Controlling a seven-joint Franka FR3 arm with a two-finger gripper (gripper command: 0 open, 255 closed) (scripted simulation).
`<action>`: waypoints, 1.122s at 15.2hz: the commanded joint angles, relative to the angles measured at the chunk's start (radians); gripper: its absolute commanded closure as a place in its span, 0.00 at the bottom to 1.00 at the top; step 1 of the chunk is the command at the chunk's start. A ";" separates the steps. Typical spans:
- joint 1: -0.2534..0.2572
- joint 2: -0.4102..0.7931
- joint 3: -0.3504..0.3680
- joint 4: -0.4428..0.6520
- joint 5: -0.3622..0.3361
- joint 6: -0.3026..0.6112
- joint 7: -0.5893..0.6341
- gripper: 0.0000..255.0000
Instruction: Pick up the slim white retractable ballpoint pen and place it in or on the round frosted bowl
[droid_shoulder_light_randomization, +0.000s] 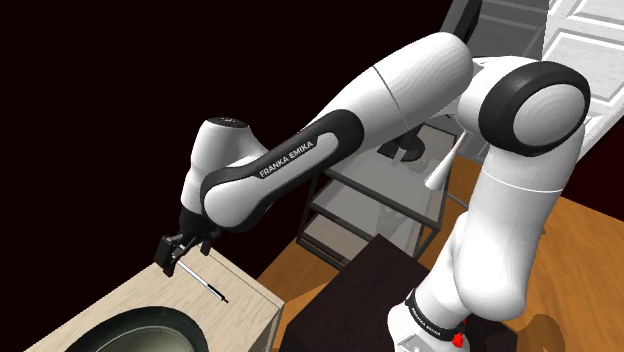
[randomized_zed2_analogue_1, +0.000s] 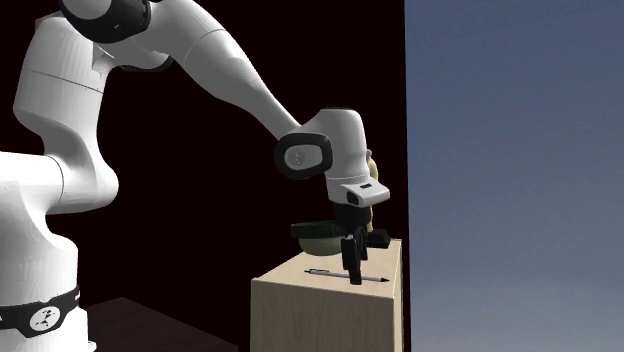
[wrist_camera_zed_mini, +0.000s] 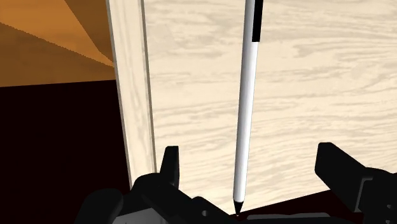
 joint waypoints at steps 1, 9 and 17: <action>0.000 0.001 0.000 0.000 0.000 0.002 0.000 0.00; 0.000 0.000 0.000 -0.001 0.000 0.001 0.000 1.00; -0.003 -0.028 0.002 0.008 0.004 -0.035 0.003 1.00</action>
